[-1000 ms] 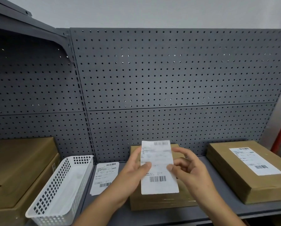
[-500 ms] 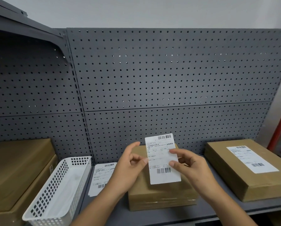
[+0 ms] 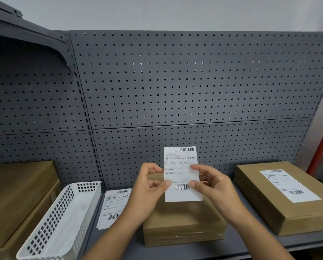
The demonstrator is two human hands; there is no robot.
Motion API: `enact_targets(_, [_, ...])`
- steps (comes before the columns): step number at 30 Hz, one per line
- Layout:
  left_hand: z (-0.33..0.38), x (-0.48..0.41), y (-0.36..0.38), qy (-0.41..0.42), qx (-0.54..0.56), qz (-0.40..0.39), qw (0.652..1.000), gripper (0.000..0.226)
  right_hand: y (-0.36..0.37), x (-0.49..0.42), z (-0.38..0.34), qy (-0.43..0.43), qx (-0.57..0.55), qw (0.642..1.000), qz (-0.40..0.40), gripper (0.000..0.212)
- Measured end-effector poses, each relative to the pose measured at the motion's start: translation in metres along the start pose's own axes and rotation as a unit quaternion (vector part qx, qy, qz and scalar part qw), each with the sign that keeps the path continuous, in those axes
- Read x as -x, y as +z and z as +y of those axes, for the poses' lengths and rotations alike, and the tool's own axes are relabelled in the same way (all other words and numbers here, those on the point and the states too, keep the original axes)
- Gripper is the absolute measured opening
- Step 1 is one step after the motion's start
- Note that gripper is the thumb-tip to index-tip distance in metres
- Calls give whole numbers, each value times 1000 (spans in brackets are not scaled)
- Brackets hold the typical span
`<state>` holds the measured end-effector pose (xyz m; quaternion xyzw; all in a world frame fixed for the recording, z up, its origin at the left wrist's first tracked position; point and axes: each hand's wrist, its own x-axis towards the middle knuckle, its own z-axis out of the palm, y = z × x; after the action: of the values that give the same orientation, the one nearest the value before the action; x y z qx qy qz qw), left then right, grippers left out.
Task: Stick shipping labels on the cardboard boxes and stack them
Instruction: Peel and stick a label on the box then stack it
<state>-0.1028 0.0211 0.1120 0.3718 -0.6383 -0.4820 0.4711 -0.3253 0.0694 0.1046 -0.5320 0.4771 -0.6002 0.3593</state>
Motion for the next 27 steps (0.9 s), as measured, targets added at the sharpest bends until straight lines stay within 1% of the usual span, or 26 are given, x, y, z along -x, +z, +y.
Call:
enact_targets(2, [-4, -4, -2, -7, -22, -20, 1000, 25, 0, -4, 7, 6, 20, 1000, -18, 47])
enact_targets(5, [-10, -10, 0, -24, -44, -23, 998, 25, 1, -9, 17, -2, 60, 998, -26, 48])
enact_targets(8, [-18, -17, 0, -32, -75, -9, 997, 24, 1, -11, 23, -2, 114, 993, -13, 47])
enact_targets(13, [-27, -20, -3, -55, -68, -19, 996, 32, -3, -14, 34, 21, 120, 992, -20, 50])
enact_targets(19, [-41, -23, 0, -71, -79, -28, 994, 47, -8, -21, 47, 24, 146, 988, -36, 52])
enact_targets(27, [-47, -22, 0, -93, -95, -40, 990, 53, -9, -22, 55, 50, 175, 982, -42, 55])
